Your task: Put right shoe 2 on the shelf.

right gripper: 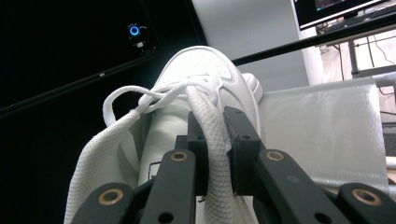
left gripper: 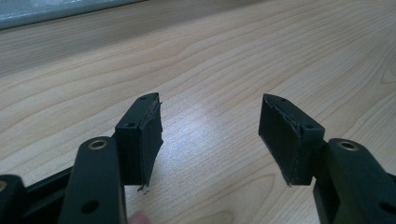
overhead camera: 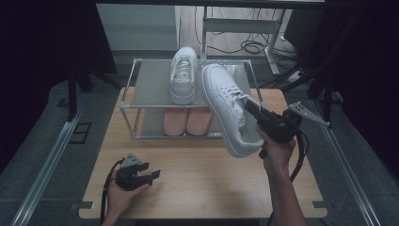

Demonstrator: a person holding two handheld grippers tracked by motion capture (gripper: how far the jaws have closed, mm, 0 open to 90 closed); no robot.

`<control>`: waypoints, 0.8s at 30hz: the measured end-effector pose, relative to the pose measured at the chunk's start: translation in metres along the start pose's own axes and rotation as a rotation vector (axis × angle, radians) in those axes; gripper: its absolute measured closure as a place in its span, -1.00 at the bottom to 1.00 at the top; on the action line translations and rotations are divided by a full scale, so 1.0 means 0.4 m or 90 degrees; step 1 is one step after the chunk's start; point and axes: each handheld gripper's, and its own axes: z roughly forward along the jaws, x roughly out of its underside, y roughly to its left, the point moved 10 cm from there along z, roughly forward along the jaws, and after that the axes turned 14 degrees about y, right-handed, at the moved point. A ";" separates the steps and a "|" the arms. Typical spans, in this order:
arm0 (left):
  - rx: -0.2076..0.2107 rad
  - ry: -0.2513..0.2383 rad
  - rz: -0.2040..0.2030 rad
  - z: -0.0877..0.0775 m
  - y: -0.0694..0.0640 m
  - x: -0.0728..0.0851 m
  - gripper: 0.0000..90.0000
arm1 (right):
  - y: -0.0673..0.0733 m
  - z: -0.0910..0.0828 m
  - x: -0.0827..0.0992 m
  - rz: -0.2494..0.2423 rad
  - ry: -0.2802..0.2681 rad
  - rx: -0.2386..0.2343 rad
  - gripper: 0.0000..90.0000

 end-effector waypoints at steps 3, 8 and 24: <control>-0.001 -0.001 0.001 0.000 0.001 0.000 -0.12 | 0.000 0.007 -0.008 -0.001 0.000 0.002 0.82; -0.002 -0.001 -0.001 -0.003 0.003 0.000 -0.12 | -0.002 0.029 -0.035 0.001 -0.001 0.012 0.82; -0.002 -0.003 -0.002 -0.004 0.005 0.000 -0.12 | -0.041 0.096 -0.068 0.012 0.014 0.052 0.82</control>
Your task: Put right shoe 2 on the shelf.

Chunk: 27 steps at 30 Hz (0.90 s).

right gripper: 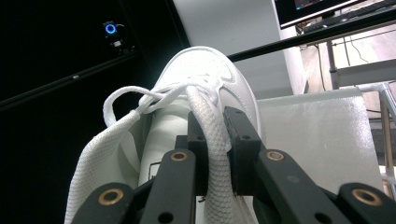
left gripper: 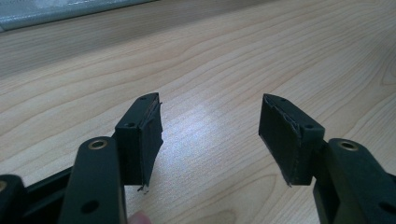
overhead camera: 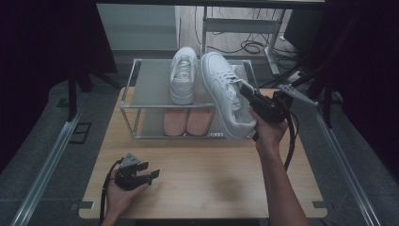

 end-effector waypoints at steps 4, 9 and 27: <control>0.001 -0.001 0.001 -0.001 0.001 0.000 -0.12 | -0.007 0.017 -0.015 0.005 0.001 0.011 0.82; 0.001 -0.001 -0.001 -0.002 0.001 0.000 -0.12 | -0.013 0.038 -0.034 0.012 0.003 0.023 0.82; 0.005 -0.008 -0.006 -0.007 0.006 -0.002 -0.12 | -0.027 0.120 -0.097 0.045 0.000 0.058 0.82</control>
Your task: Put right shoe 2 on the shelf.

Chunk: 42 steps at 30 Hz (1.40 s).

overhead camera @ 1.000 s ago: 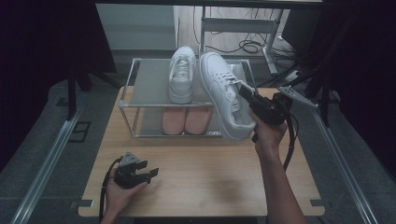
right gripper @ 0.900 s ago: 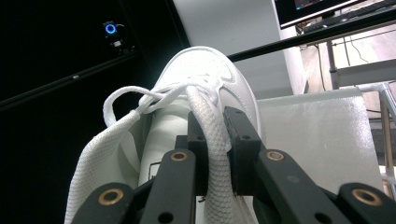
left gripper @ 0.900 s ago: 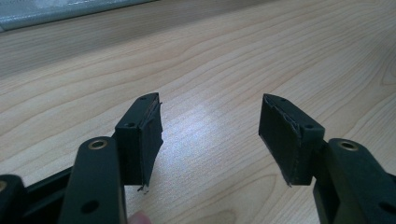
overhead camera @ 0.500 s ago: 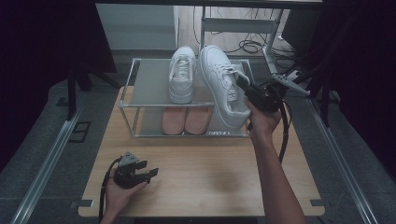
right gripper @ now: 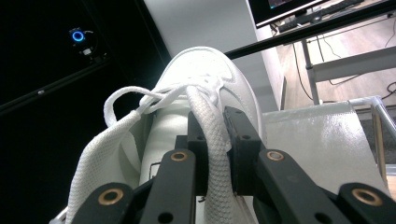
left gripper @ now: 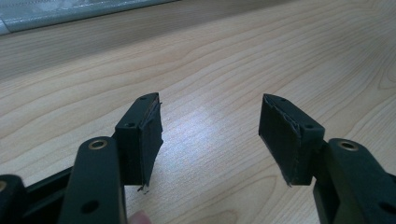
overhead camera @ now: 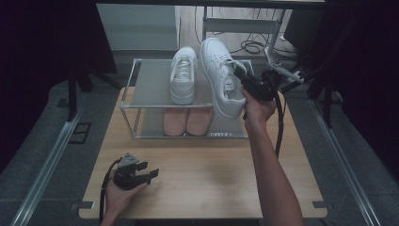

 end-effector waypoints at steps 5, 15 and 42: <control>0.001 -0.002 -0.001 -0.003 0.001 -0.001 -0.12 | -0.002 0.026 -0.013 0.010 0.003 0.012 0.82; 0.003 -0.008 -0.006 -0.011 0.014 0.000 -0.12 | 0.002 0.088 -0.032 0.022 0.011 0.035 0.82; 0.003 -0.011 -0.011 -0.015 0.022 0.000 -0.12 | -0.043 0.181 -0.030 0.060 0.038 0.096 0.81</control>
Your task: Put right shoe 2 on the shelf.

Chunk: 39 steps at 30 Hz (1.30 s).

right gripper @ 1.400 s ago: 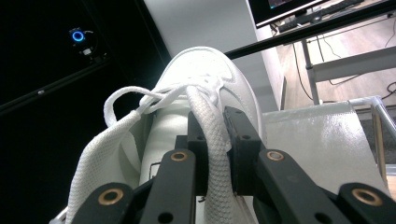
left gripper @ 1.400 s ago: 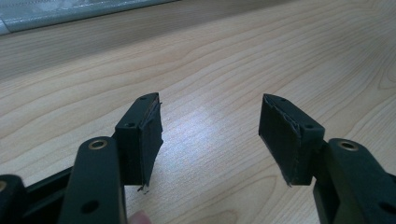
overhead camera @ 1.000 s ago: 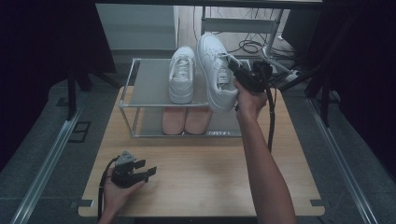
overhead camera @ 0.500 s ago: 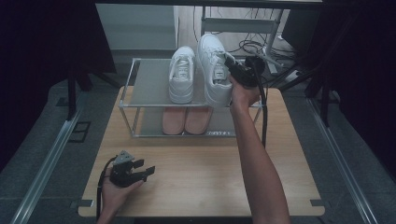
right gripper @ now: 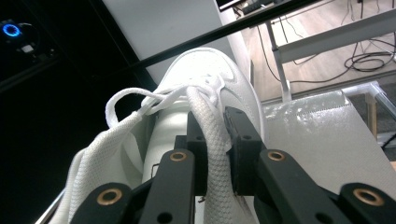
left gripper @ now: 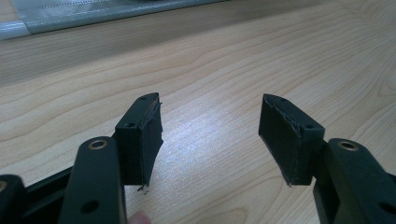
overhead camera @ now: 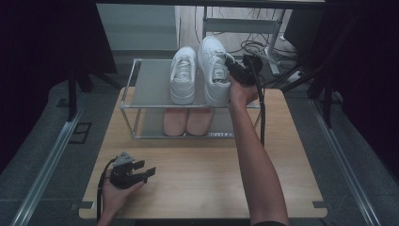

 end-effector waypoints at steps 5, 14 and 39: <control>-0.001 -0.003 -0.002 0.000 0.002 -0.001 -0.12 | -0.016 0.033 0.008 0.011 0.020 0.019 0.80; -0.002 -0.005 -0.005 -0.005 0.013 0.000 -0.12 | -0.028 0.072 0.005 0.009 0.037 0.045 0.78; -0.005 0.000 0.001 -0.001 0.006 0.000 -0.12 | 0.001 0.037 -0.009 -0.065 0.052 -0.013 0.46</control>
